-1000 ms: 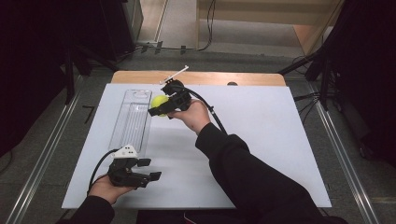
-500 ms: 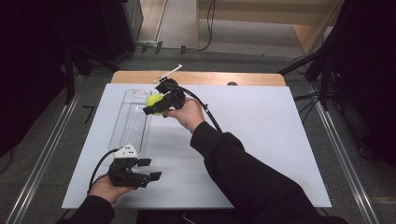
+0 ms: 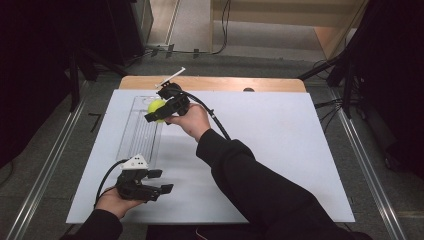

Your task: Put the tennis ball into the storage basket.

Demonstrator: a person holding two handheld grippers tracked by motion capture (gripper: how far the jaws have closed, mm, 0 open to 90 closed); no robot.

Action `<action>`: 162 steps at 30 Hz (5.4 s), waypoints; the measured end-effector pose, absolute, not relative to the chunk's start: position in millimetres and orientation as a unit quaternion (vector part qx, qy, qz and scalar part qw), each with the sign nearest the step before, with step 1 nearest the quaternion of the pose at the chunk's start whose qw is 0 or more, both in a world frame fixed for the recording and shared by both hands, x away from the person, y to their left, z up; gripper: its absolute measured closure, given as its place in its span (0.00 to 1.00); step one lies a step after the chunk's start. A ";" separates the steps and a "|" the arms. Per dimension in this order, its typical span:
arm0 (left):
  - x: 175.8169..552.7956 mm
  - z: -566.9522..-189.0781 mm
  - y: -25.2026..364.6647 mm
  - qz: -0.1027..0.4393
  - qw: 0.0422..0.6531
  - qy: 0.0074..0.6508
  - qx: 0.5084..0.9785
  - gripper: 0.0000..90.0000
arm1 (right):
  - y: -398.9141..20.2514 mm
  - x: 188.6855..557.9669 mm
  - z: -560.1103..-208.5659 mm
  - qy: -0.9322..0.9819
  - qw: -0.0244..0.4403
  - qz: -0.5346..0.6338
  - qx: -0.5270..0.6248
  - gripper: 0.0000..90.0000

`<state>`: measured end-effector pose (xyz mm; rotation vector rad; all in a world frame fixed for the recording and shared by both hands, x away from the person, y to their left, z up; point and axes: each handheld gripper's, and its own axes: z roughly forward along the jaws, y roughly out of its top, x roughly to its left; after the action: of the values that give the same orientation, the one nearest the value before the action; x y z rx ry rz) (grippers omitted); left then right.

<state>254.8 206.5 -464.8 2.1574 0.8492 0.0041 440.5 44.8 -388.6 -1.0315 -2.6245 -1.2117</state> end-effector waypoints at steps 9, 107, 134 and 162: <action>255.0 -464.7 206.6 0.001 0.400 0.335 0.853 0.32 | 59.9 440.5 -389.9 -0.858 0.037 -0.393 -0.328 0.26; 253.0 -463.8 208.5 0.003 0.398 0.329 0.856 0.32 | 76.6 429.6 -406.2 -0.868 0.044 -0.386 -0.309 0.17; 252.9 -464.5 208.4 0.001 0.396 0.332 0.856 0.32 | 20.9 423.9 -400.0 -0.864 0.047 -0.378 -0.330 0.27; 253.2 -465.8 208.4 0.000 0.391 0.334 0.858 0.32 | -19.4 407.7 -406.7 -0.868 0.044 -0.374 -0.324 0.28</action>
<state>253.2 208.4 -465.8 2.1787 0.8489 0.0005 407.7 -19.4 -406.7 -0.9893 -2.6546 -1.1421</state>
